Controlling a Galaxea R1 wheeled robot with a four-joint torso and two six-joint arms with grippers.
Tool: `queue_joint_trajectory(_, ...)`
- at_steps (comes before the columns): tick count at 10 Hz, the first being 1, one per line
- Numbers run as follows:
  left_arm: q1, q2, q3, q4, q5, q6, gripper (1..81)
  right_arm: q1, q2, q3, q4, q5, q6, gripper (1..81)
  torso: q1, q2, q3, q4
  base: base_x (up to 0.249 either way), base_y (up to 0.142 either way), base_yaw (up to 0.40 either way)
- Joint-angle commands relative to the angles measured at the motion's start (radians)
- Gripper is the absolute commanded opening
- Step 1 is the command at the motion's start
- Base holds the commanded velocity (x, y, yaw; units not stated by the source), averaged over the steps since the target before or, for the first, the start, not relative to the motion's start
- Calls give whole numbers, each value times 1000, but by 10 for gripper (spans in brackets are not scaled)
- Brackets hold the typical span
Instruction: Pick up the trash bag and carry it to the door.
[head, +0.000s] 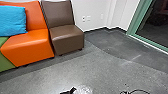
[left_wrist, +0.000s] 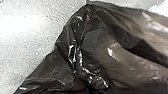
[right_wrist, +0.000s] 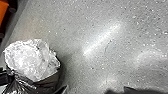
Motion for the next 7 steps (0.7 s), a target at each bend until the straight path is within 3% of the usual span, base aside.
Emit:
queue_joint_trajectory(1, -12, 1, -12, 29, 120, 6, 10, 97, -37, 19, 11, -47, 1, 811, 0, 0, 0, 0, 0, 0, 0)
queue_joint_trajectory(7, -12, -4, -14, 29, 129, 8, 10, 94, -37, 16, 10, -47, 1, 811, 0, 0, 0, 0, 0, 0, 0)
